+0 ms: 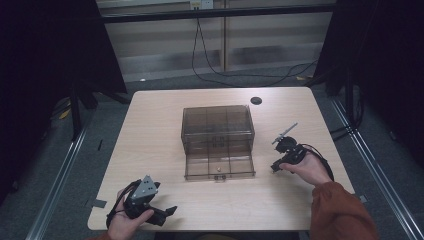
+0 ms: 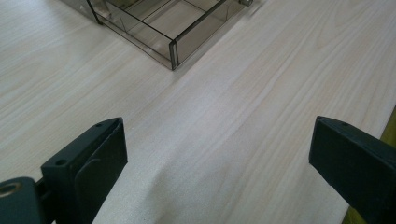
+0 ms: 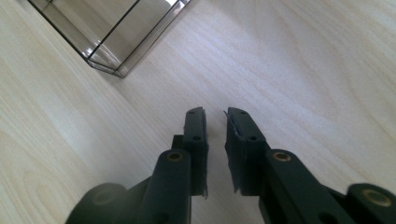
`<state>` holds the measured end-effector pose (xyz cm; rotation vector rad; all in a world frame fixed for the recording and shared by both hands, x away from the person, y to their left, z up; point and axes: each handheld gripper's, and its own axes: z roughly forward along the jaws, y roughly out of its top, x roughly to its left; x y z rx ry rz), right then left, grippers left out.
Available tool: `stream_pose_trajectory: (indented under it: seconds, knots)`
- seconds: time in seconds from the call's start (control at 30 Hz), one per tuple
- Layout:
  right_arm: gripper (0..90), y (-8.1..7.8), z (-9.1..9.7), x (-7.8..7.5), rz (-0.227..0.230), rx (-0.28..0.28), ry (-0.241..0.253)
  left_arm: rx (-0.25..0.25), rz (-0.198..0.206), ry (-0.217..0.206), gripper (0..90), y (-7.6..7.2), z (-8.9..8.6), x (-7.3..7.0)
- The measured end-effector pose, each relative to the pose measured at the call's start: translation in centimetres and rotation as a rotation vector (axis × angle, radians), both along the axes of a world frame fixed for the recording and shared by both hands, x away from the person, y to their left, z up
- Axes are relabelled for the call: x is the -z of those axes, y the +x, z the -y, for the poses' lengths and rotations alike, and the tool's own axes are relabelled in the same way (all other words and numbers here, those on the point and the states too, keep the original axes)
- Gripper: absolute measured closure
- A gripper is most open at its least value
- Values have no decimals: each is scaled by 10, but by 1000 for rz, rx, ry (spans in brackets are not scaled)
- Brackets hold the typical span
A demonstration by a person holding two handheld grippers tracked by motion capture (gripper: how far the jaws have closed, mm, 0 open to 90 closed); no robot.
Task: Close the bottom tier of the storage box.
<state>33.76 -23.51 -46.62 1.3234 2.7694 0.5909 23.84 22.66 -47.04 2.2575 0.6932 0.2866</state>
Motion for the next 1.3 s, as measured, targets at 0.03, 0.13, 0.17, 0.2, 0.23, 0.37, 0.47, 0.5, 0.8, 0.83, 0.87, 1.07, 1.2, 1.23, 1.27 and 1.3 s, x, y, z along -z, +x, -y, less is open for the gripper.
stream_pose_trajectory:
  seconds: [0.03, 0.13, 0.17, 0.2, 0.23, 0.37, 0.47, 0.5, 0.8, 0.83, 0.87, 1.07, 1.2, 1.23, 1.27, 1.3]
  knots:
    - [769, 1, 0, 1, -3, -8, 0, 1, -2, 0, 43, 0, 0, 0]
    - [763, 2, -2, 1, -2, 15, 14, 7, 0, 4, 44, 0, 1, 0]
    - [760, 2, -2, 1, 6, 10, 16, 7, 1, 11, 43, 0, 1, 0]
    - [759, 2, -2, -1, 13, 18, 28, 6, -1, 14, 44, -1, 1, -1]
    - [759, 2, -2, -2, 14, 18, 29, 8, 1, 14, 43, 0, 1, 0]
    - [737, 0, -7, 0, -13, -39, 16, 2, 0, 3, 43, 0, 2, 0]
    - [755, 0, -9, 3, -7, -65, 18, 1, -2, 4, 44, 0, 2, 1]
    - [758, 0, -10, 3, -7, -61, 13, 4, 1, 1, 43, 0, 2, 1]
    - [813, 0, -16, 7, -20, -84, -15, 5, 1, 13, 43, 0, 3, 0]
    - [817, 0, -16, 7, -25, -76, -20, 6, 2, 14, 44, 0, 3, 0]
    - [819, 0, -17, 7, -24, -74, -26, 16, 5, 15, 43, 0, 3, 0]
    - [831, 0, -20, 6, -26, -73, -47, 12, 0, 21, 43, 0, 3, 0]
    - [835, 1, -20, 5, -26, -68, -38, 12, 2, 22, 44, 0, 3, 0]
    - [841, 1, -19, 5, -24, -67, -31, 13, -2, 20, 43, 0, 4, 0]
    - [848, 1, -19, 4, -16, -69, -23, 14, -1, 10, 44, 0, 4, 1]
    - [853, 1, -19, 3, -15, -63, -17, 13, -4, 14, 44, 0, 4, 1]
